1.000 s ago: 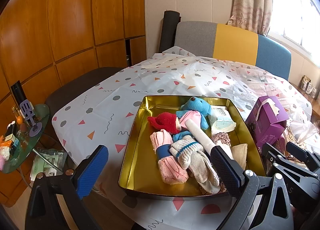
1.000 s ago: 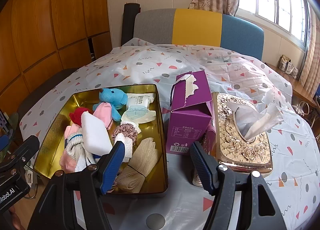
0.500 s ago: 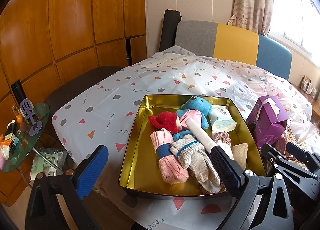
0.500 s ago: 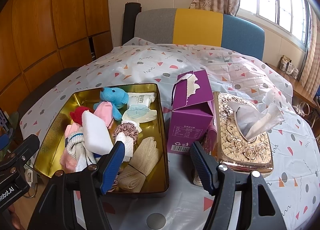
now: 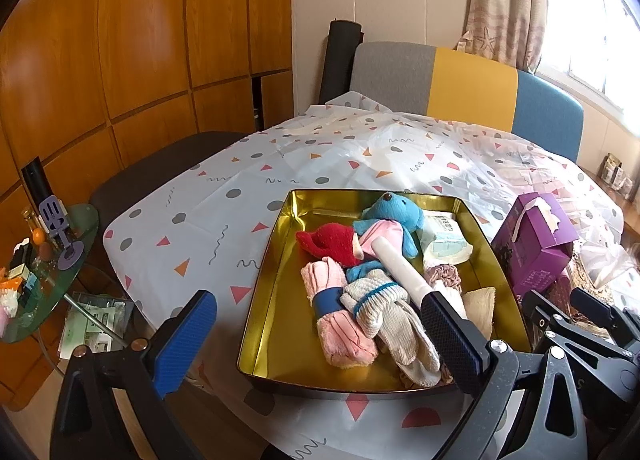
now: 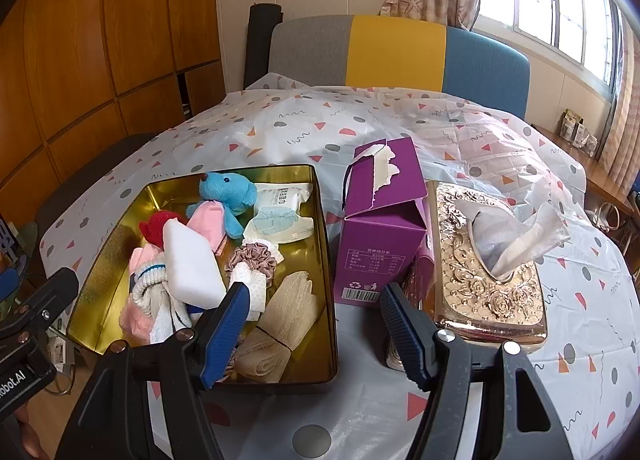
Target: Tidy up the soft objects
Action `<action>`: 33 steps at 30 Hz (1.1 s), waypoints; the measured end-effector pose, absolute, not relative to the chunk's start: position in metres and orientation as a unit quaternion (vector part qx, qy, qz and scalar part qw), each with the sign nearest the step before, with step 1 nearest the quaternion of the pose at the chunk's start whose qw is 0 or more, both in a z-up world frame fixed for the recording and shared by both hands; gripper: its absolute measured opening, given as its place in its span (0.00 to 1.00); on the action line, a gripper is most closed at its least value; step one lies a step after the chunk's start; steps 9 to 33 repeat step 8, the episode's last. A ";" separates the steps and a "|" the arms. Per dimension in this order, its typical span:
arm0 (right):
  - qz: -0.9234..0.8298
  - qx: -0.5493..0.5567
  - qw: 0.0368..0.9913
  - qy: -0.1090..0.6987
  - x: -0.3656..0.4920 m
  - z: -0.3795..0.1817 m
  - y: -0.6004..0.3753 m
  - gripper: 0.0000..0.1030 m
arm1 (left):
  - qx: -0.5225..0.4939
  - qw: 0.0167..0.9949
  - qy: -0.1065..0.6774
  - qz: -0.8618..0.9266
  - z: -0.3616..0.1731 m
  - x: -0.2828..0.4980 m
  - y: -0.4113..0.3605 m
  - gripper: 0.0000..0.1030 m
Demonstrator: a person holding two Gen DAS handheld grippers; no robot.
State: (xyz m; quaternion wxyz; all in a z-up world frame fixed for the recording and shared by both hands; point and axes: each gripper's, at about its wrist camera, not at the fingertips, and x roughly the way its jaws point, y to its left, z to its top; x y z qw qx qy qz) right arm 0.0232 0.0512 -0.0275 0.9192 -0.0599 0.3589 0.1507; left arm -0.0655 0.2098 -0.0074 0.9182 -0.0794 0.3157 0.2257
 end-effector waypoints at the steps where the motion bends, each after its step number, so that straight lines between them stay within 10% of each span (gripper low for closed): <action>1: 0.151 -0.060 0.919 0.359 0.023 -0.028 0.051 0.67 | -0.080 0.918 0.314 0.227 -0.007 -0.066 0.211 1.00; 33: 0.159 -0.051 0.923 0.347 0.021 -0.023 0.048 0.67 | -0.084 0.918 0.314 0.226 -0.008 -0.066 0.214 0.96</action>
